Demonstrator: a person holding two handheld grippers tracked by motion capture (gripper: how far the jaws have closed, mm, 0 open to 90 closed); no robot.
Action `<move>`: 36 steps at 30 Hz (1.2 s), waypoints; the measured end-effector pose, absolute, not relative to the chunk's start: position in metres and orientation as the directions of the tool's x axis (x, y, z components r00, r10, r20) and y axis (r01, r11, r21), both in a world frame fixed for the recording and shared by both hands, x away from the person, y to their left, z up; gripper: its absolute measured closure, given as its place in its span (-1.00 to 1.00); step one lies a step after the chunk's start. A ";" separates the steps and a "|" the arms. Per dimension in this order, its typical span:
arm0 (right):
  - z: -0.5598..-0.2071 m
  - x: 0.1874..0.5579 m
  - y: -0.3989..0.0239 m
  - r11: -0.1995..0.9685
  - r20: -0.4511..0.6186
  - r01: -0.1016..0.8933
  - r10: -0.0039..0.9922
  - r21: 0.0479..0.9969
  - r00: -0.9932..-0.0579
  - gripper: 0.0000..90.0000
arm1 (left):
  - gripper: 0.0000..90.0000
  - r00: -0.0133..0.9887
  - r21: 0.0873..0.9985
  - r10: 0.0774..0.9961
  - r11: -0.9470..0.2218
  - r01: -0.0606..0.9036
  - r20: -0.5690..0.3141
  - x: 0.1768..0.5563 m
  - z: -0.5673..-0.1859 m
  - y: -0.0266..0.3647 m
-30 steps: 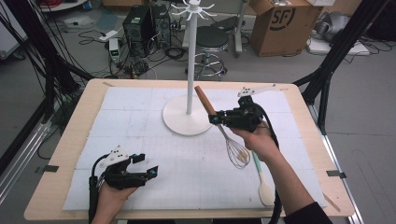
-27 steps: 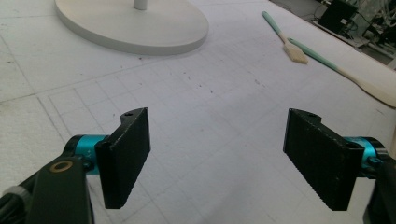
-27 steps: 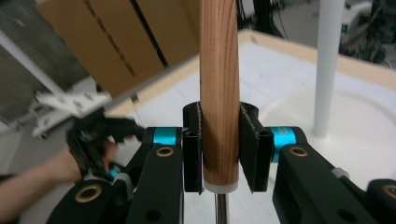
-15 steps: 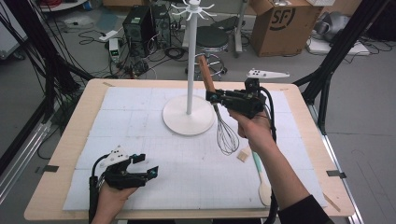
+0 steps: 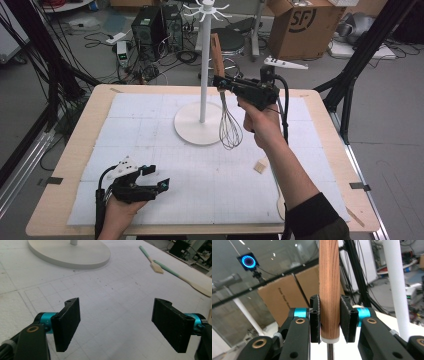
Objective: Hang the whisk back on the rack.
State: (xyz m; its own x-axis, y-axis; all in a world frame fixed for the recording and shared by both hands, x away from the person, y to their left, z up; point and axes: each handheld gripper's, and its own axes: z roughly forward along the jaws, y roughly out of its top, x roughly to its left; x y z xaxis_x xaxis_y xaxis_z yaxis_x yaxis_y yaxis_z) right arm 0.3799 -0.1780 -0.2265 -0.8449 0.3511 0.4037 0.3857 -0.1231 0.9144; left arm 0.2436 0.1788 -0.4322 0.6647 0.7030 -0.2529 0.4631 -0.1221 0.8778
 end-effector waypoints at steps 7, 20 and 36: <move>-0.218 0.393 -0.162 -0.145 0.422 0.397 0.300 0.906 -0.855 0.63 | -0.49 0.674 0.876 0.696 -0.137 0.463 -0.248 0.246 -0.433 0.174; -0.207 0.420 -0.149 -0.145 0.438 0.413 0.266 0.899 -0.859 0.63 | -0.49 0.672 0.874 0.699 -0.141 0.465 -0.245 0.240 -0.435 0.172; -0.219 0.436 -0.157 -0.154 0.451 0.424 0.254 0.892 -0.856 0.63 | -0.49 0.659 0.869 0.703 -0.118 0.481 -0.269 0.252 -0.437 0.172</move>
State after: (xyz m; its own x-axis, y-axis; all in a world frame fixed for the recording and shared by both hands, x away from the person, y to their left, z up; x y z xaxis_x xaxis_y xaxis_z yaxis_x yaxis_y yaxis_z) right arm 0.4356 -0.1574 -0.2188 -0.8560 0.2536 0.4505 0.4242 -0.1536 0.8924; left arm 0.2524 0.1718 -0.4368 0.6588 0.7026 -0.2689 0.4809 -0.1185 0.8687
